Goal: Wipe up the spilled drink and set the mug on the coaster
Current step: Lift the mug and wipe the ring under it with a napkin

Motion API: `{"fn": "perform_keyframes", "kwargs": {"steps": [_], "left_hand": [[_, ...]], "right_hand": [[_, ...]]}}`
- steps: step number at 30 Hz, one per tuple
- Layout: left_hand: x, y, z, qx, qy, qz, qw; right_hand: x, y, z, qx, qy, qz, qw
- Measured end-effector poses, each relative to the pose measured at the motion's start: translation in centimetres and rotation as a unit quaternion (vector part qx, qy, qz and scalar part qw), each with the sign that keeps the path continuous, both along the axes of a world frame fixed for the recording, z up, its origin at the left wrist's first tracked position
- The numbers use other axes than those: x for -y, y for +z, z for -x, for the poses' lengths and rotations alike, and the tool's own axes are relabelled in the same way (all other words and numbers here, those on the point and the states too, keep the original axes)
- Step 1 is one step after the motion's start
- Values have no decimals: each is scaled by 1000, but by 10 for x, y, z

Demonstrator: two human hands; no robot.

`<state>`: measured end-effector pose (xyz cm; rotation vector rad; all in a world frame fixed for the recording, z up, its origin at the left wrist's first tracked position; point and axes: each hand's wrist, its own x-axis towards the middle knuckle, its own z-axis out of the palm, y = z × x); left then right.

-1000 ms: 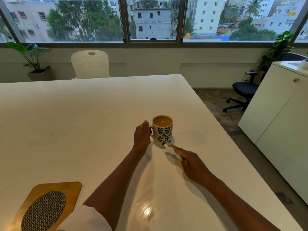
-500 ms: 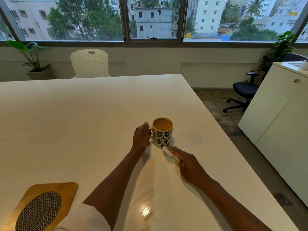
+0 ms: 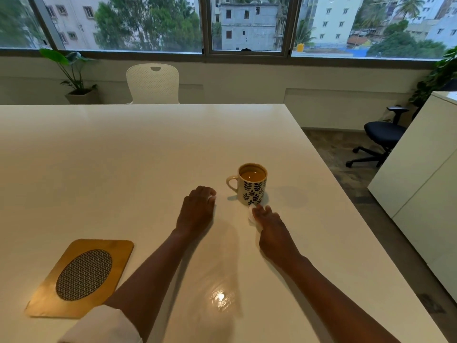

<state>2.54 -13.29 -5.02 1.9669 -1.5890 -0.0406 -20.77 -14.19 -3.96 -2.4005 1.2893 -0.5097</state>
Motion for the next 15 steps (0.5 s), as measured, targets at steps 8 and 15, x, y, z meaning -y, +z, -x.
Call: {"fn": "perform_keyframes", "kwargs": {"steps": [8, 15], "left_hand": [[-72, -11, -20, 55, -32, -118, 991], [-124, -7, -12, 64, -16, -132, 989]], "right_hand": [[-5, -4, -19, -112, 16, -8, 994], [-29, -9, -38, -171, 92, 1, 981]]}}
